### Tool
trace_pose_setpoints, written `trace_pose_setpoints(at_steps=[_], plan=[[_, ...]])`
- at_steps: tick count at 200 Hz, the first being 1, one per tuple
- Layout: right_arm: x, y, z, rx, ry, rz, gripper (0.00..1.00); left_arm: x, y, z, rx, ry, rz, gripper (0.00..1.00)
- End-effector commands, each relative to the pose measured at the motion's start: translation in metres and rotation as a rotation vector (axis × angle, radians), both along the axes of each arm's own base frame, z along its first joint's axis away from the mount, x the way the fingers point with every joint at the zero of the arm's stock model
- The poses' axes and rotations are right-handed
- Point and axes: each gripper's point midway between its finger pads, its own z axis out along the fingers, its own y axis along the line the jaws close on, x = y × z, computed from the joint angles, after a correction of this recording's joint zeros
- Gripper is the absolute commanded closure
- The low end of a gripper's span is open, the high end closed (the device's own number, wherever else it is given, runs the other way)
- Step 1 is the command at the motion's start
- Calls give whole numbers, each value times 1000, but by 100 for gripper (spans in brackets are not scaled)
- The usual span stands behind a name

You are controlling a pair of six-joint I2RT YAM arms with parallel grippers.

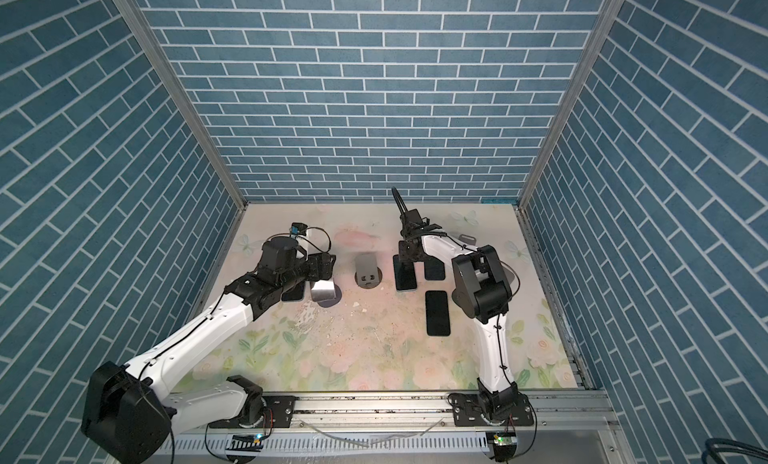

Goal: Remove the phone from the phone stand
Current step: 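Carry the teal-cased phone with the right gripper and lower it beside a black phone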

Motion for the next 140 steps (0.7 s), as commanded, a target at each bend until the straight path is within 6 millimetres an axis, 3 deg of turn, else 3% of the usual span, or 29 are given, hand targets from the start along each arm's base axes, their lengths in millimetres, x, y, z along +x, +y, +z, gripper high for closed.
trace_pose_setpoints(at_steps=[1,67,140], plan=[[-1,-3,-8,-8,21,-23,46,6,-4,13,-23,-31,-3,0],[-3,-4,-6,-9,23,-26,45,6,-4,12,-24,-29,-2,0],[-1,-1,13,17,-13,-22,31,6,-4,15,-26,-32,0,0]])
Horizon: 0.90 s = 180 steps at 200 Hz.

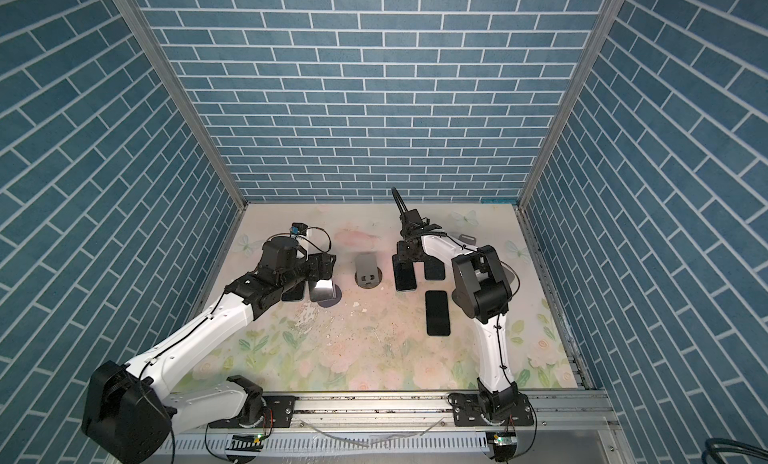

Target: Remove the phone from the phone stand

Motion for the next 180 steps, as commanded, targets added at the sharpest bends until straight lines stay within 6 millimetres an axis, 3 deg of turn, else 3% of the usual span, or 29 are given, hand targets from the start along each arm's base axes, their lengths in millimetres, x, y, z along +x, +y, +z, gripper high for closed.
trace_pose_setpoints(at_steps=[1,107,180], plan=[[-1,-1,13,13,-14,-13,31,6,-4,15,-23,-34,1,0],[-6,6,30,34,-40,14,16,11,-4,23,-19,-41,10,1],[-6,-1,54,27,-95,0,12,8,14,22,20,-11,101,0]])
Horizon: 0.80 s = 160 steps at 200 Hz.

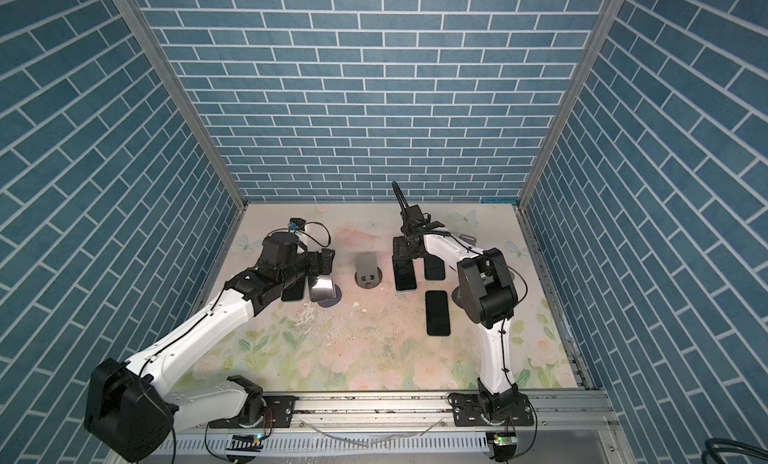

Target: Remove the phone from the phone stand

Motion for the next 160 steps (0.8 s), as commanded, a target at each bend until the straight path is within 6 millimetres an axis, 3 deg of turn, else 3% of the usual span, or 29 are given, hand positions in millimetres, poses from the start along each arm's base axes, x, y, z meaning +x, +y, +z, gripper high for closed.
trace_pose_setpoints(at_steps=[1,88,160], plan=[[-5,-6,20,-6,-38,-11,12,0,8,10,12,-2,50,0],[-12,-28,55,-32,-158,-59,10,1,21,-29,108,199,151,0],[-21,-39,51,-57,-172,-65,10,4,22,-51,117,283,201,0]])
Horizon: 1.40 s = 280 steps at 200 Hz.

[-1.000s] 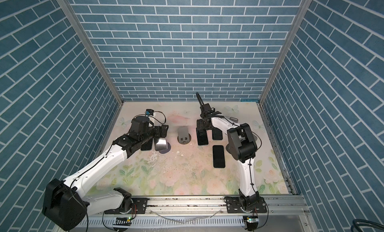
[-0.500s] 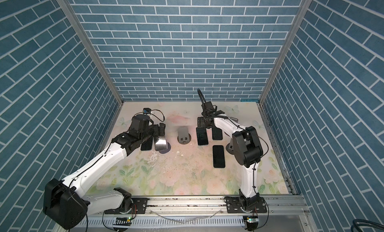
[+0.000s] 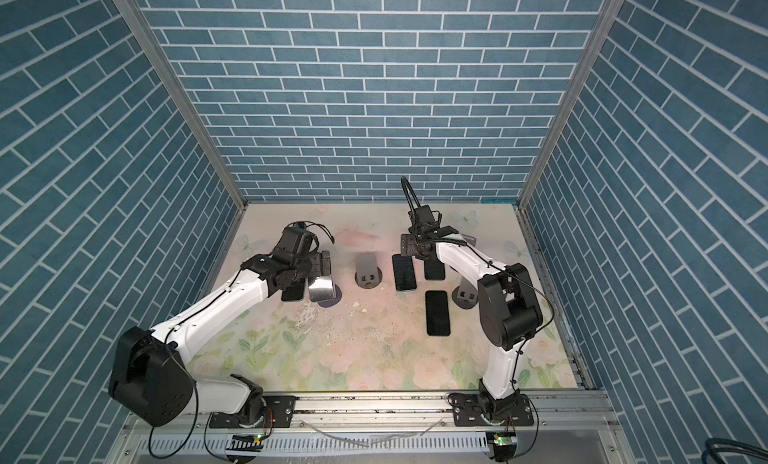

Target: Remove the phone from the phone stand

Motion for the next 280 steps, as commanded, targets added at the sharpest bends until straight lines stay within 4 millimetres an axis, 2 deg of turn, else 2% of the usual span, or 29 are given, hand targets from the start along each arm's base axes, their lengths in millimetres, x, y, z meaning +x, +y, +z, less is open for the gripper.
trace_pose_setpoints(at_steps=[1,118,171,213,280], plan=[[-4,-6,4,-21,-27,-1,10,2,-1,0,2,20,20,0],[-13,-14,-11,-43,-15,-7,9,20,-8,-25,40,97,41,0],[-14,-15,-14,-55,-10,-2,8,27,-10,-36,49,116,46,5],[-14,-16,-16,-67,-4,2,8,30,-10,-42,60,118,54,15],[-15,-19,-18,-82,-1,2,8,34,-10,-48,76,128,53,37]])
